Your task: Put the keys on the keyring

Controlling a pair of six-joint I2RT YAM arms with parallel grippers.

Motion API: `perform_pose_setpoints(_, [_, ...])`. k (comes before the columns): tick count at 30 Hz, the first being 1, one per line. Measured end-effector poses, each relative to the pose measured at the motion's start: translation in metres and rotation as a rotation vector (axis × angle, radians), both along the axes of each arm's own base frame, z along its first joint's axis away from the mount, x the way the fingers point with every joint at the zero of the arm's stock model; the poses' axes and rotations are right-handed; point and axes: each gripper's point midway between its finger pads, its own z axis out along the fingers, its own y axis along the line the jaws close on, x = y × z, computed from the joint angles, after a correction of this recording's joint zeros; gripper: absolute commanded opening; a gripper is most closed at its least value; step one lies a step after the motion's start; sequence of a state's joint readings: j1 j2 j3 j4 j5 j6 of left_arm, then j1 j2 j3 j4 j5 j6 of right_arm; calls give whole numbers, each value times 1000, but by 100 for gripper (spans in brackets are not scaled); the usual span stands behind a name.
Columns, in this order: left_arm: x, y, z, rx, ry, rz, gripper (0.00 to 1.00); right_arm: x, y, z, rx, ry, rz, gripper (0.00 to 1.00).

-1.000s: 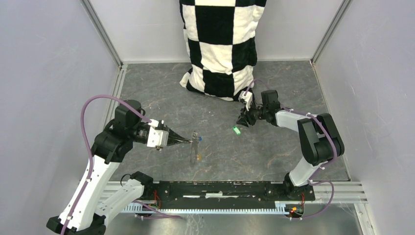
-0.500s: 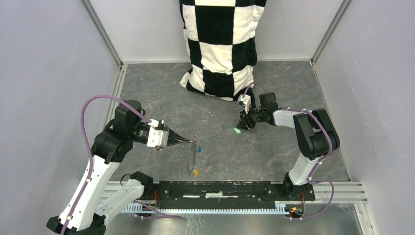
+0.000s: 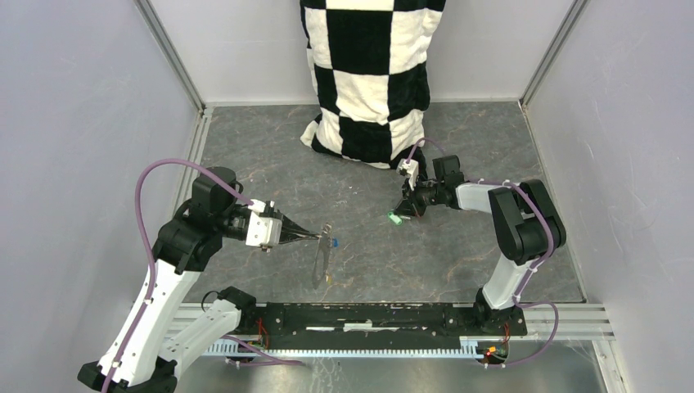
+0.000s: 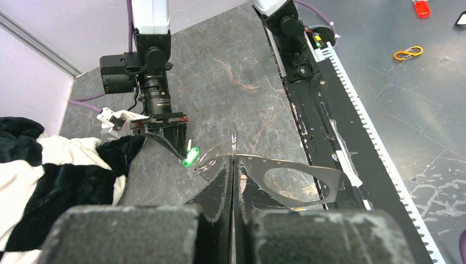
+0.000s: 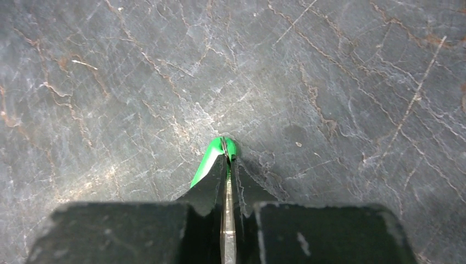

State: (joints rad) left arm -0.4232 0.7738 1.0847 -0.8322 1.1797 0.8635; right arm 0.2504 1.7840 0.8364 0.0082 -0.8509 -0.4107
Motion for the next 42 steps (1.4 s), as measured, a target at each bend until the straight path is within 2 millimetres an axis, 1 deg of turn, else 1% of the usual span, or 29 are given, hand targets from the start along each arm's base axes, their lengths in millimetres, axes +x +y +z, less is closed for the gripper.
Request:
perform_pose_setpoints(1, [0, 0, 0, 0, 0, 0, 2, -1, 1, 1, 9, 4, 5, 1])
perform_pose_setpoints(3, [0, 0, 0, 0, 1, 0, 2, -4, 3, 1, 24, 15, 15, 0])
perform_pose_setpoints(11, [0, 0, 0, -1, -2, 0, 2, -8, 10, 7, 77, 35, 21, 0])
perform_pose_setpoints(13, [0, 0, 0, -1, -2, 0, 2, -12, 10, 9, 93, 36, 11, 0])
perform_pose_setpoints(16, [0, 0, 0, 0, 0, 0, 2, -28, 11, 20, 118, 22, -2, 0])
perform_pose_setpoints(19, [1, -1, -1, 2, 7, -2, 2, -42, 21, 39, 127, -40, 7, 0])
perform_pose_setpoints(22, [1, -2, -1, 0, 14, -9, 2, -63, 45, 69, 126, -163, 61, 0])
perform_pose_setpoints(24, [-1, -2, 0, -5, 21, -22, 2, -84, 66, 96, 137, -279, 112, 0])
perform_pose_setpoints(25, [-2, -3, 1, -8, 25, -29, 2, -91, 72, 117, 150, -358, 120, 0])
perform_pose_setpoints(26, [-3, -3, 1, -12, 27, -36, 2, -102, 81, 127, 165, -393, 152, 0])
perform_pose_setpoints(28, [-7, -3, 5, -23, 28, -54, 2, -112, 86, 153, 185, -484, 156, 0])
perform_pose_setpoints(32, [-13, -4, 16, -49, 19, -87, 2, -129, 87, 207, 212, -650, 134, 1])
perform_pose_setpoints(35, [-19, -4, 23, -64, 24, -107, 2, -148, 92, 245, 242, -753, 142, 0])
perform_pose_setpoints(36, [-21, -4, 24, -69, 28, -117, 2, -155, 95, 253, 249, -772, 151, 0])
perform_pose_setpoints(38, [-25, -4, 26, -78, 39, -136, 2, -175, 105, 272, 261, -822, 187, 0])
perform_pose_setpoints(42, [-34, -4, 31, -99, 60, -182, 2, -206, 125, 296, 243, -914, 231, 0])
